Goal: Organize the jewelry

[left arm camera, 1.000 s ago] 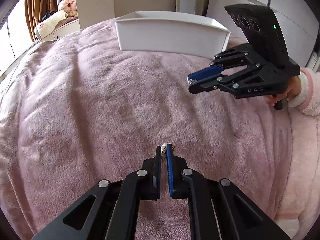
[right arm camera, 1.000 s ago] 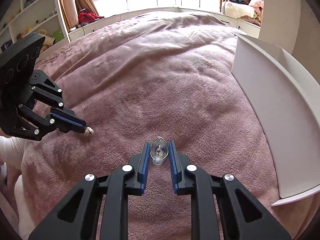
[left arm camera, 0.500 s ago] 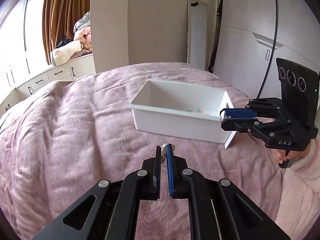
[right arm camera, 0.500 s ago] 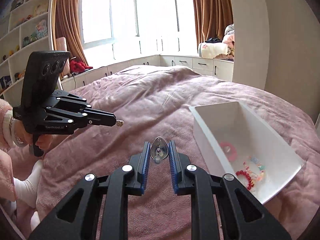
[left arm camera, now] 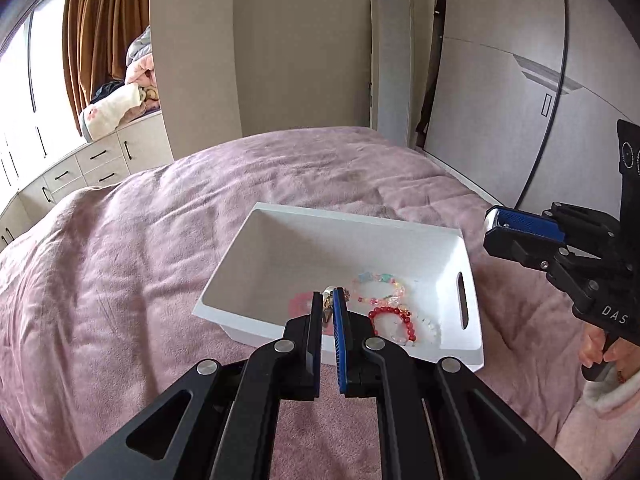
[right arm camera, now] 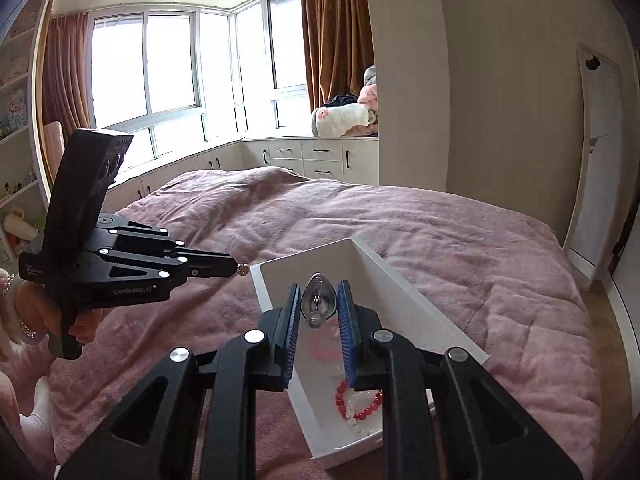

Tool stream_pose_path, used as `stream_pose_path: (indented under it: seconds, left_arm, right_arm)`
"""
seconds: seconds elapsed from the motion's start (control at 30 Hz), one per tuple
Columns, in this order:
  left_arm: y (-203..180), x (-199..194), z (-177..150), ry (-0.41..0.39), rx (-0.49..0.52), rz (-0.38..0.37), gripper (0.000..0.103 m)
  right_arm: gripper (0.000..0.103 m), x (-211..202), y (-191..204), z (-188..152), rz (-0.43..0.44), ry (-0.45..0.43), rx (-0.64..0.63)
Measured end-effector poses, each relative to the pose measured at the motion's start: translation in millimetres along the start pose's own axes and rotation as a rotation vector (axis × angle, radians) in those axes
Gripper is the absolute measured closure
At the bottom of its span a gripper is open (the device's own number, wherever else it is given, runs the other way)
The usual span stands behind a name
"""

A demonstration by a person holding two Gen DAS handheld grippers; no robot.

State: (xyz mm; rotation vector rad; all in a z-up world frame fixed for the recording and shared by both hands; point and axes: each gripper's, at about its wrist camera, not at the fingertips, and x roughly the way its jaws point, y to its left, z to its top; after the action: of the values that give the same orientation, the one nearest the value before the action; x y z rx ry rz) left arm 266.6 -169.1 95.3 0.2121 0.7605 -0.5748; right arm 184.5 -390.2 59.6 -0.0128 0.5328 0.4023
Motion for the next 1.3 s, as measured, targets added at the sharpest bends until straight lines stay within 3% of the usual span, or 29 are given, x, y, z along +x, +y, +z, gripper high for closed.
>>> stream_pose_path:
  seconds: [0.17,0.4,0.43,0.47,0.53,0.63,0.73,0.8,1.03,1.13,1.3]
  left_arm:
    - [-11.7,56.9,11.4,0.138,-0.026,-0.009,0.093]
    - [-27.5,105.4,11.5,0.205,-0.033,-0.009,0.092]
    - [-29.0,109.5,10.3,0.205,-0.034,-0.003,0.091]
    - [-30.2,112.7,8.9,0.2,-0.038,0.0,0.081]
    - [-29.7,117.2,5.3,0.187,-0.055,0.023,0.068]
    - [-23.1,123.0,1.2,0.191,-0.115,0.021,0.051]
    - [-18.9,115.4,1.7,0.143,-0.132,0.052,0.047]
    - [-20.6,103.6,5.3,0.088,-0.113,0.096,0.032]
    - [-30.3,34.7,14.6,-0.133,-0.117,0.163,0.012]
    - [-35.6,5.7,6.0,-0.166,-0.134,0.188,0.006]
    - [-38.7,-30.7,-22.0,-0.157,-0.16,0.318,0.003]
  right_arm:
    - [0.084,36.8,-35.7,-0.7,-0.027,0.096,0.127]
    - [0.082,74.7,-37.4,-24.7,0.012,0.197,0.135]
    - [0.076,76.9,-36.3,-28.2,0.02,0.206,0.133]
    - [0.064,77.8,-35.5,-31.0,0.012,0.207,0.128]
    - [0.058,77.8,-36.3,-33.9,-0.041,0.205,0.106]
    - [0.046,74.7,-46.9,-35.9,-0.048,0.188,0.136]
    - [0.043,62.4,-55.0,-31.8,-0.062,0.129,0.164]
    - [0.036,48.0,-54.7,-26.1,-0.067,0.073,0.158]
    - [0.013,-16.2,-31.1,-16.0,-0.126,-0.074,0.073]
    - [0.004,-40.4,-18.0,-20.7,-0.138,-0.094,0.041]
    - [0.005,-67.9,5.8,-41.1,-0.157,-0.086,-0.011]
